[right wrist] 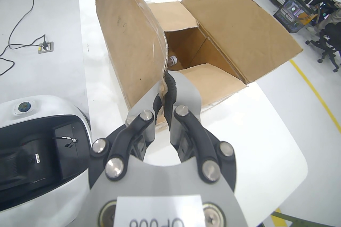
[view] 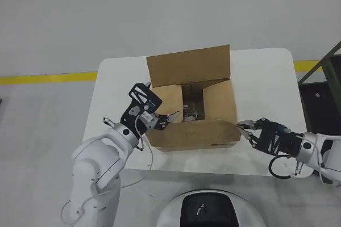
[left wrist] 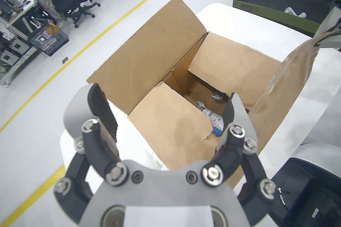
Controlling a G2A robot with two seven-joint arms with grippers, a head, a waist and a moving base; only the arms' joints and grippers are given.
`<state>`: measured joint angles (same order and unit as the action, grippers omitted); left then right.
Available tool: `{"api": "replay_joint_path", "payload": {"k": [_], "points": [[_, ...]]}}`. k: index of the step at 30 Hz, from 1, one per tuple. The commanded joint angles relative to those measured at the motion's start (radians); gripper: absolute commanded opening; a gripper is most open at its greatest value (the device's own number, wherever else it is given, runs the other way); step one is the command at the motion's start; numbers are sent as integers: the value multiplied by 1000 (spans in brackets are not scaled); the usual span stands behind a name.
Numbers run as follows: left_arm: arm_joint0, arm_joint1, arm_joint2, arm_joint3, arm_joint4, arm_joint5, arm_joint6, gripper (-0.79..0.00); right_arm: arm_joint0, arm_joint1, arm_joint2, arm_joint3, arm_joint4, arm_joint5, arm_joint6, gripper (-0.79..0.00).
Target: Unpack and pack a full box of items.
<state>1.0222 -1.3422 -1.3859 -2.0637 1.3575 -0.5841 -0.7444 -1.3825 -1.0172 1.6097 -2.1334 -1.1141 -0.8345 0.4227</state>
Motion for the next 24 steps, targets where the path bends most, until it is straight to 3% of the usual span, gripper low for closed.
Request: {"api": "replay_joint_path", "payload": {"k": [1, 8, 9, 10, 11, 18, 19, 20, 23, 24], "points": [[-22, 1, 24, 33, 45, 20, -29, 0, -4, 2, -1, -18, -33, -4, -10, -785], [-93, -5, 136, 169, 76, 39, -80, 0, -36, 5, -7, -52, -139, 17, -77, -785], [-98, -5, 145, 176, 72, 36, -86, 0, -41, 5, -9, -50, -144, 22, -86, -566], [-102, -5, 151, 178, 66, 33, -90, 0, -46, 5, -10, -49, -146, 27, -95, -425], [-104, -5, 153, 178, 58, 30, -92, 0, -50, 5, -10, -46, -141, 35, -107, 0], [-88, 5, 133, 144, -4, -12, -121, 0, -76, 5, 5, -30, -67, 72, -133, 0], [-85, 7, 128, 136, -7, -14, -124, 0, -78, 5, 7, -25, -46, 75, -132, -246], [-81, 8, 124, 131, -12, -13, -126, 0, -79, 5, 8, -20, -24, 76, -128, -403], [-73, 13, 118, 122, -21, -13, -129, 0, -80, 6, 11, -3, 51, 83, -110, -446], [-71, 14, 116, 120, -28, -12, -129, 0, -77, 7, 11, 1, 82, 80, -101, -517]]}}
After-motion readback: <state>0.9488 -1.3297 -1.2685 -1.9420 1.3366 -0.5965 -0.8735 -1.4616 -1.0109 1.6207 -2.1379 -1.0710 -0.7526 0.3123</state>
